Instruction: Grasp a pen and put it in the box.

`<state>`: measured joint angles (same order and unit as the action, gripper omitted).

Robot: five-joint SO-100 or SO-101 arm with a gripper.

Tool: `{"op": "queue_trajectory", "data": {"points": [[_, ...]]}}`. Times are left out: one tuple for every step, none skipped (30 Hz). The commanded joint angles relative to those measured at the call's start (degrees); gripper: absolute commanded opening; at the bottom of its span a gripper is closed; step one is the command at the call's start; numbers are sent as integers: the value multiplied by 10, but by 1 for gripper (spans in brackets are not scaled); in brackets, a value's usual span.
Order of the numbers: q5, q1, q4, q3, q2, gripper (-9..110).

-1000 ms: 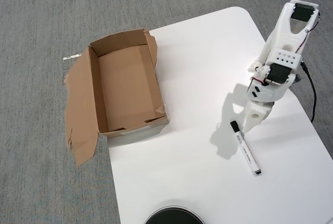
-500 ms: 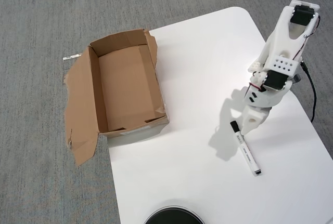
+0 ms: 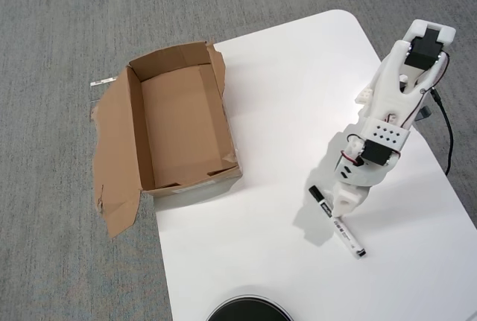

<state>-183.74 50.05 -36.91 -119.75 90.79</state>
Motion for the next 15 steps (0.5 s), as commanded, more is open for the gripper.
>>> {"op": "queue_trajectory", "data": {"points": [[-235,7,2,14,-6,24],[-235,7,2,14,-8,24],[-235,8,2,13,-10,24],[-235,8,2,12,-12,24],[-235,8,2,12,-16,24],[-235,8,2,13,-22,24],[-235,8,2,15,-25,24],[-235,3,4,21,-27,24],[-235,0,7,22,-27,24],[-235,0,7,23,-25,24],[-235,-1,8,25,-20,24],[-235,-1,8,25,-18,24],[-235,-1,9,28,-15,24],[-237,-1,9,36,-13,24],[-236,-1,9,48,-12,24]]}}
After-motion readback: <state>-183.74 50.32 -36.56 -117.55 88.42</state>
